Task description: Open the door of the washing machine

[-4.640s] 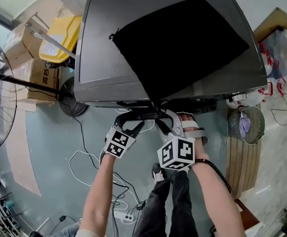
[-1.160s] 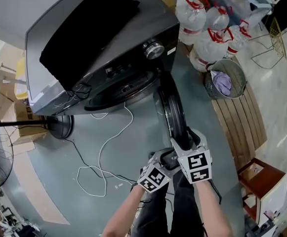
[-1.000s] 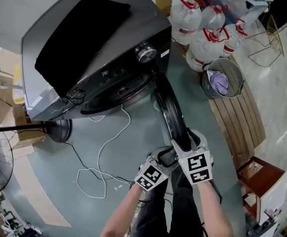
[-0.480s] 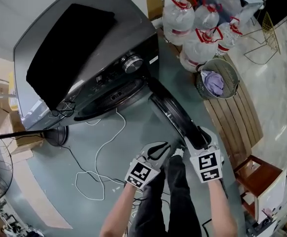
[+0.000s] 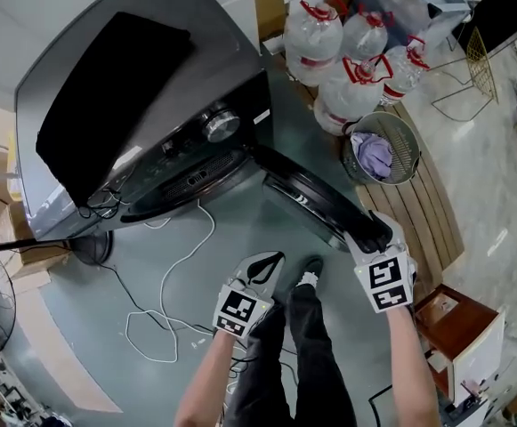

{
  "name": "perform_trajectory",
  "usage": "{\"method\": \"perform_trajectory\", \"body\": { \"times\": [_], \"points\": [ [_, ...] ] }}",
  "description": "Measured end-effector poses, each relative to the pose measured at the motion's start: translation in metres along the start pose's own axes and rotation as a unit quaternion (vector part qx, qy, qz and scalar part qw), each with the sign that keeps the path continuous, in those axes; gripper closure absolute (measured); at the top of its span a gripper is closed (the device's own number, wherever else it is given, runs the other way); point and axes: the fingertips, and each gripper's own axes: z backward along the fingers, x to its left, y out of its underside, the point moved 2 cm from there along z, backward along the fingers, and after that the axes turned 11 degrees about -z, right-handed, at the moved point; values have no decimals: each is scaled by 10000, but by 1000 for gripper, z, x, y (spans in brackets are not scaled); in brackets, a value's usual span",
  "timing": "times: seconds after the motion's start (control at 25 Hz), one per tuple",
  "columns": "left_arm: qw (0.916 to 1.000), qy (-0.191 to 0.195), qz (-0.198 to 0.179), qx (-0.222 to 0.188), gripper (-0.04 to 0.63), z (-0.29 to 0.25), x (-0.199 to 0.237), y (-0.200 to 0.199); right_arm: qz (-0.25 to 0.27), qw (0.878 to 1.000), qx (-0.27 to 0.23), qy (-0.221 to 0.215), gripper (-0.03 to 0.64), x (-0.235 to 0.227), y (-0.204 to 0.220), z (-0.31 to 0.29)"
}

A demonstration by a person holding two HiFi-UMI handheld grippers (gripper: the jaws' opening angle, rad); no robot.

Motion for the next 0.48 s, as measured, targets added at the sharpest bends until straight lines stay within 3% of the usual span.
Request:
{"method": "perform_trajectory", "body": {
  "times": [0.48],
  "points": [
    [9997, -50, 173, 177, 537, -2, -4, 5, 619, 9946, -195, 813, 350, -70, -31, -20]
  ]
}}
